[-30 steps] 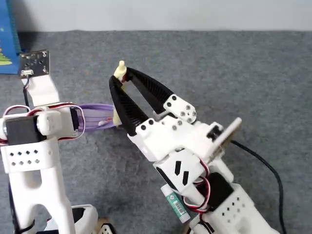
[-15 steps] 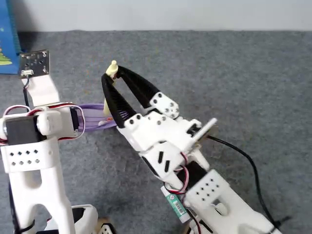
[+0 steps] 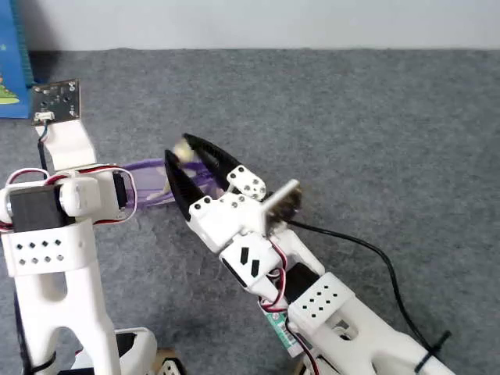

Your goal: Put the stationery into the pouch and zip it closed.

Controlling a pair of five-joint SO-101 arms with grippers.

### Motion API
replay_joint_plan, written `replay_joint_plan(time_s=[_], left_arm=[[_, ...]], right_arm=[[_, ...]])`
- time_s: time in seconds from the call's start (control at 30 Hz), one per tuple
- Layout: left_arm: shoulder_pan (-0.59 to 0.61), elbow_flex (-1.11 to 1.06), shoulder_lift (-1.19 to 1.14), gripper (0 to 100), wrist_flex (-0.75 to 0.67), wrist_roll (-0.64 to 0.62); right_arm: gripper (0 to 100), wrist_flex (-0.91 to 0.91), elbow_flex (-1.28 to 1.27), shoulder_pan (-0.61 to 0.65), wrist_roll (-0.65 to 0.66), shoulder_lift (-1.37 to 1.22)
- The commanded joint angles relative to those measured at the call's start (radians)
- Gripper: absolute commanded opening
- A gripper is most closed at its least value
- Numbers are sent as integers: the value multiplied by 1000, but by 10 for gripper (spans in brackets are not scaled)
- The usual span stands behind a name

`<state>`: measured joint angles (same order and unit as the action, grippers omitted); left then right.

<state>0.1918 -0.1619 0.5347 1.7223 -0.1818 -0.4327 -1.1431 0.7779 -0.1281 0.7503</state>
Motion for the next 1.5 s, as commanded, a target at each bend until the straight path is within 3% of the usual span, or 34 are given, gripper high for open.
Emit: replay_joint_plan(time_s=[0.0, 0.13, 0.4, 0.57, 0.73, 1.0, 1.17, 1.47], left_arm=[[5, 4, 9, 11, -26, 8], [5, 4, 9, 11, -26, 8], [5, 4, 9, 11, -26, 8], [5, 4, 9, 11, -26, 8], [5, 4, 8, 11, -26, 8], [5, 4, 5, 11, -26, 8], [5, 4, 5, 11, -26, 8], [5, 4, 3, 11, -26, 8]], right_arm=[[269, 101, 12, -7, 14, 68], [213, 274, 29, -12, 15, 232], [194, 1015, 318, -110, 29, 397], [194, 1334, 425, -189, 28, 367], [194, 1518, 404, -275, -15, 305], [194, 1684, 307, -278, -15, 133], [194, 1834, 305, -162, -17, 77], [193, 1870, 261, -44, -21, -18]])
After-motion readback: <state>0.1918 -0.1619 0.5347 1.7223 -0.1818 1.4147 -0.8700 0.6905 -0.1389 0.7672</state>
